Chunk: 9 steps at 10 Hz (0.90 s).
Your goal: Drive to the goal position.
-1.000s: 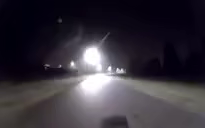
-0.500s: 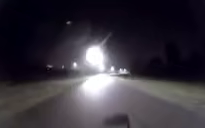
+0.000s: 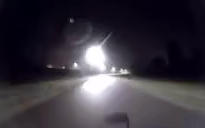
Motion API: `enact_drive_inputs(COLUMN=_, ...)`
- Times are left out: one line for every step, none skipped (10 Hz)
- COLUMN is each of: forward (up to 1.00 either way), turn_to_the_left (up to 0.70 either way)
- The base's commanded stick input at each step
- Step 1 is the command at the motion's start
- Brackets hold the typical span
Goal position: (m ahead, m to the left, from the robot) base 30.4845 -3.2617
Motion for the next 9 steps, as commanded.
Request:
enact_drive_inputs(forward=1.00, turn_to_the_left=0.08)
enact_drive_inputs(forward=1.00, turn_to_the_left=0.08)
enact_drive_inputs(forward=1.00, turn_to_the_left=0.07)
enact_drive_inputs(forward=1.00, turn_to_the_left=0.06)
enact_drive_inputs(forward=1.00, turn_to_the_left=0.06)
enact_drive_inputs(forward=1.00, turn_to_the_left=0.06)
enact_drive_inputs(forward=1.00, turn_to_the_left=0.06)
enact_drive_inputs(forward=1.00, turn_to_the_left=0.06)
enact_drive_inputs(forward=1.00, turn_to_the_left=0.06)
